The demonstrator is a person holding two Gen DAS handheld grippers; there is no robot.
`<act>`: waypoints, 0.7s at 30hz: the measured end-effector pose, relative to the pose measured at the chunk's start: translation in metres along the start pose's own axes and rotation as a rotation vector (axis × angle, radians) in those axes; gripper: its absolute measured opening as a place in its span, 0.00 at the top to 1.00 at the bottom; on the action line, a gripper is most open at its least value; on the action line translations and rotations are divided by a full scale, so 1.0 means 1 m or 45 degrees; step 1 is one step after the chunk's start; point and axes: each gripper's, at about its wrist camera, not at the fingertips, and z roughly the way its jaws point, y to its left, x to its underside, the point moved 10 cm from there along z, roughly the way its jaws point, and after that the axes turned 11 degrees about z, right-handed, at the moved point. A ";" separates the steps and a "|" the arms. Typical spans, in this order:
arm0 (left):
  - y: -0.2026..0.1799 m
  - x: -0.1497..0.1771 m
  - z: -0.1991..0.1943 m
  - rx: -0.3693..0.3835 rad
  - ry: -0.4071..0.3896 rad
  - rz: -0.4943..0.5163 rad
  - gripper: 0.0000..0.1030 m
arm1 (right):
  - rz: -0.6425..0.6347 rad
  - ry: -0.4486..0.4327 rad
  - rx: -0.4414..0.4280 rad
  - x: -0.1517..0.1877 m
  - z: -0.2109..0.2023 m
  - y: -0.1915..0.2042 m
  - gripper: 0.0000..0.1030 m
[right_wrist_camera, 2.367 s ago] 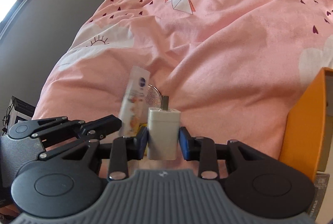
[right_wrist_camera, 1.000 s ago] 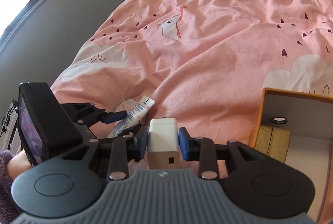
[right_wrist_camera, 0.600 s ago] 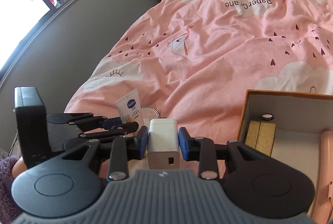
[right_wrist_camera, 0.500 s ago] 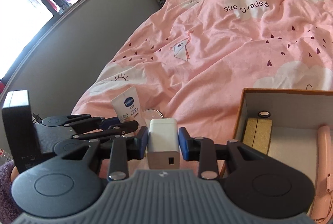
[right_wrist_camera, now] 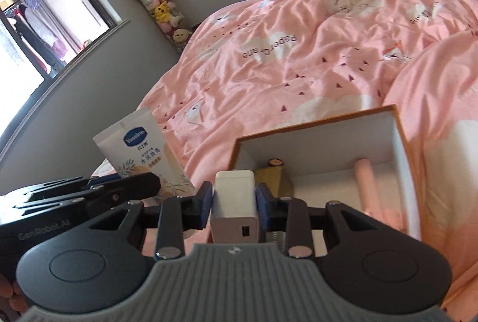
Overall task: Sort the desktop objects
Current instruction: 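Lift the lotion tube and charger and carry both over the cardboard box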
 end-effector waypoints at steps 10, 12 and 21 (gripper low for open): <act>-0.050 0.004 0.054 0.129 0.130 -0.014 0.82 | 0.128 0.028 0.147 -0.002 0.007 -0.081 0.67; -0.053 0.007 0.062 0.133 0.162 -0.015 0.82 | 0.142 0.054 0.155 0.001 0.012 -0.089 0.67; -0.048 0.021 0.080 0.076 0.276 -0.039 0.82 | 0.000 0.096 0.189 0.010 0.030 -0.083 0.67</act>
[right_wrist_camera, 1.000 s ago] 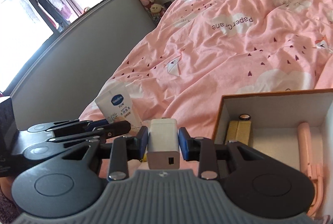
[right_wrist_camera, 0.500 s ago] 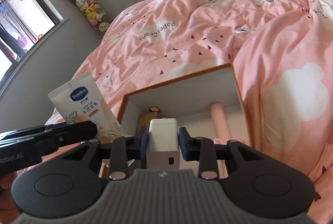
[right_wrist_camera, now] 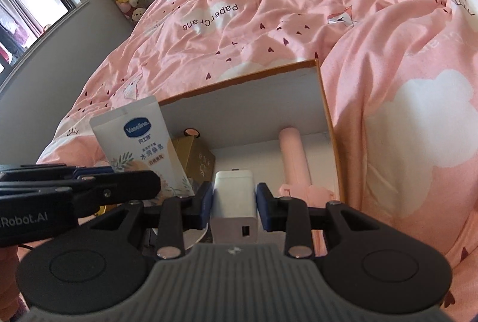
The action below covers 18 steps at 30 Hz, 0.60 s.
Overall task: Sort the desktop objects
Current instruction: 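Lift the lotion tube and charger and carry both over the cardboard box, then lower the tube and charger into the box and open both grippers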
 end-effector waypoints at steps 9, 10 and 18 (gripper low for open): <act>0.003 0.001 0.004 -0.013 0.027 -0.004 0.82 | -0.115 0.086 0.093 0.018 0.021 0.000 0.67; 0.003 0.001 0.005 -0.010 0.028 -0.002 0.82 | -0.118 0.096 0.100 0.019 0.023 0.000 0.67; 0.004 0.004 0.007 -0.009 0.040 -0.002 0.81 | -0.146 0.131 0.126 0.028 0.028 -0.002 0.67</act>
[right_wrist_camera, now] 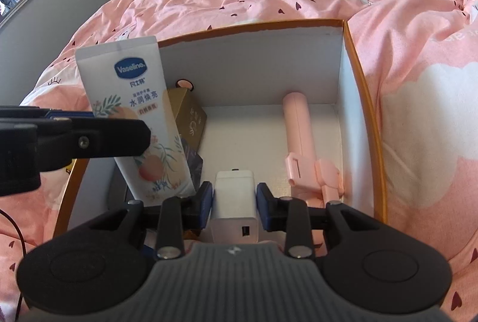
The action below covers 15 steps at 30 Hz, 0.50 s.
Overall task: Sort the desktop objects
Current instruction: 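Lower the tube and charger into the box and open both grippers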
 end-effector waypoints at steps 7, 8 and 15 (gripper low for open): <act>0.002 0.002 0.003 -0.004 0.016 0.004 0.81 | 0.041 0.001 -0.044 -0.003 -0.005 0.001 0.67; 0.002 0.002 0.003 -0.004 0.018 0.007 0.81 | 0.054 -0.002 -0.056 -0.005 -0.008 0.000 0.67; 0.001 0.000 0.014 -0.009 0.048 0.019 0.81 | 0.124 -0.126 -0.110 -0.029 -0.034 -0.007 0.68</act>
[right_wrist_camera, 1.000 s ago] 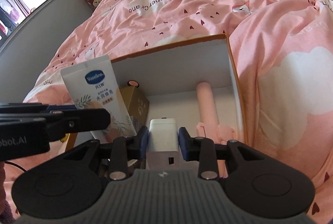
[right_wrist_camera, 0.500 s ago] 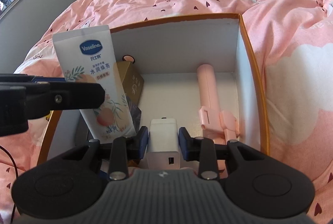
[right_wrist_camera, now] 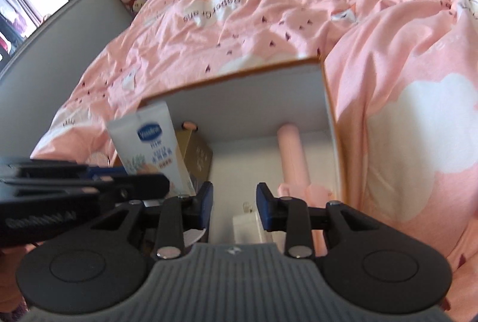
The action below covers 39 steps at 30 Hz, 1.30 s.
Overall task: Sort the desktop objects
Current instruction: 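Lower the tube and charger into the box and open both grippers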
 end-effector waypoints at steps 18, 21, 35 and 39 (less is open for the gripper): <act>-0.011 0.017 0.046 -0.090 0.176 0.113 0.81 | 0.013 -0.070 0.027 -0.012 -0.005 -0.015 0.66; -0.011 0.016 0.047 -0.119 0.144 0.124 0.81 | 0.008 -0.072 0.026 -0.012 -0.005 -0.015 0.66; -0.020 0.036 0.036 -0.138 0.199 0.169 0.80 | 0.001 -0.052 0.018 -0.008 -0.006 -0.011 0.65; -0.020 0.038 0.032 -0.137 0.193 0.155 0.80 | -0.009 -0.051 0.020 -0.005 -0.009 -0.009 0.65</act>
